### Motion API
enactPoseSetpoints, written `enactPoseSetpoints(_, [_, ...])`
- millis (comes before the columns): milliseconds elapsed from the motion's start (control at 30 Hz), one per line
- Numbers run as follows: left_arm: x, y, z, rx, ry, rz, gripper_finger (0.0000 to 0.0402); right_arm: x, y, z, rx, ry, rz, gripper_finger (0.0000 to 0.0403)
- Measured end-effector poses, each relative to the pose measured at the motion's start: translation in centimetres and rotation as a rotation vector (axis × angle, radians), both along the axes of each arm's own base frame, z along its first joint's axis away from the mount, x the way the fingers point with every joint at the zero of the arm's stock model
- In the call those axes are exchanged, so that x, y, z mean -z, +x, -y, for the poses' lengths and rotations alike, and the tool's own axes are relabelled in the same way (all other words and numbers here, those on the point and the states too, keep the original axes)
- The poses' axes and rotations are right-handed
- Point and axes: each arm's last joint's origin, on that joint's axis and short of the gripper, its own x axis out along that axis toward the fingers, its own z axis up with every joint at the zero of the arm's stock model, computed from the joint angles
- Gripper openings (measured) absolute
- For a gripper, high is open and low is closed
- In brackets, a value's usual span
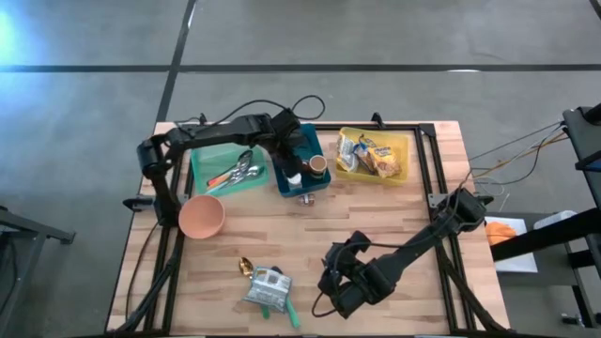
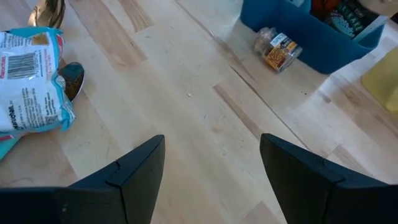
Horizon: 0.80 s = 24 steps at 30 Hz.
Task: Pick & Place Food Item
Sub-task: Put the brown seasoning bottle into the blue bin
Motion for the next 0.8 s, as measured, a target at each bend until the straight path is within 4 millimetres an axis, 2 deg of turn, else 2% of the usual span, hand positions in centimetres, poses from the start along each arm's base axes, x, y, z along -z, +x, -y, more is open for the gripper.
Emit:
enactPoseSetpoints(133, [-1.7,-0.8,0.4,-0.015,0.004,0.031,0.0288,0.0,0.1,0.1,-0.006,-0.008,-0.008,0.0261])
enactPoseSetpoints(300, [-4.8,-2.5,1.3,-0.019,0.025,0.088,0.0289,0.0,0.1,0.1,-0.075,-0.057,-0.053,0.0261])
enactPoseSetpoints(433, [-6.7,-4.0,3.0,-0.014,0.007,0.143,0.0289,0.0,0.2,0.1,-0.132,-0.095,-0.084,0.0261])
enactPoseSetpoints(600, [-6.4,-5.7,6.5,0.063,-0.010,0.223,0.0289,0.1,0.2,0.2,-0.187,-0.206,-0.102,0.0261])
enactPoseSetpoints(800, [-5.6,-9.0,10.4,0.123,-0.016,0.353,0.0289,0.4,0.4,0.7,-0.269,-0.329,-0.178,0.0261])
